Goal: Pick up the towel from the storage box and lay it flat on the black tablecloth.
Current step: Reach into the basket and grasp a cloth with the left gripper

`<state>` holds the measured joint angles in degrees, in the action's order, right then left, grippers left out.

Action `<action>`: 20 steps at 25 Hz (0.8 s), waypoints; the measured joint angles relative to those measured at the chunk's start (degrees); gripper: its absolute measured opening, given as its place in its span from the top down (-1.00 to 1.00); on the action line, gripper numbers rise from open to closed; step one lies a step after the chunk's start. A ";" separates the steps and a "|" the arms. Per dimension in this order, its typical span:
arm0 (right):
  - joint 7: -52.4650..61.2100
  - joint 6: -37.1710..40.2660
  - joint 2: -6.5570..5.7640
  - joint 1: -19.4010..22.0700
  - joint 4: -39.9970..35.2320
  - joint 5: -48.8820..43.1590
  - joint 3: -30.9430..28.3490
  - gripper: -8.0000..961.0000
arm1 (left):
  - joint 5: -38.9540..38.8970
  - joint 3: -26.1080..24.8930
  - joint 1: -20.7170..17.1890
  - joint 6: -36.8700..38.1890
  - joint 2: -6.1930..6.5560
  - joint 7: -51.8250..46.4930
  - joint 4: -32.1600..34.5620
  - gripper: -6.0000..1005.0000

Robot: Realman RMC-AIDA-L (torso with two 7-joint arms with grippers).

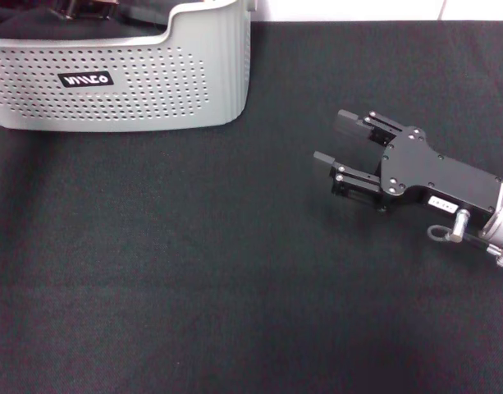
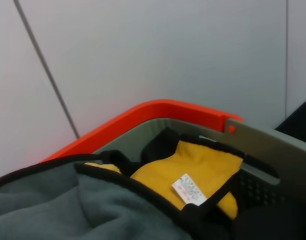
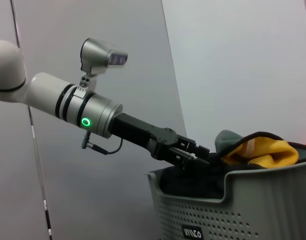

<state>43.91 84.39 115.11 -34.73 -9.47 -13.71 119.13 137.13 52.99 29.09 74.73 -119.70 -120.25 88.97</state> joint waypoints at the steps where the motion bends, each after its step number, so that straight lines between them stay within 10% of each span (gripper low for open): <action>1: 0.00 -0.01 -0.02 0.04 0.06 0.06 -0.02 -0.58 | -0.33 0.01 0.11 -0.02 0.00 0.00 -0.39 -0.47; 20: -0.93 0.12 0.28 2.55 -0.14 0.13 -0.13 -0.58 | -0.61 -1.66 3.44 -1.58 1.49 -4.38 -7.74 -0.22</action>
<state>42.98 84.51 115.39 -32.18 -9.61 -13.58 119.00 136.52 51.32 32.53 73.15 -118.21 -124.63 81.23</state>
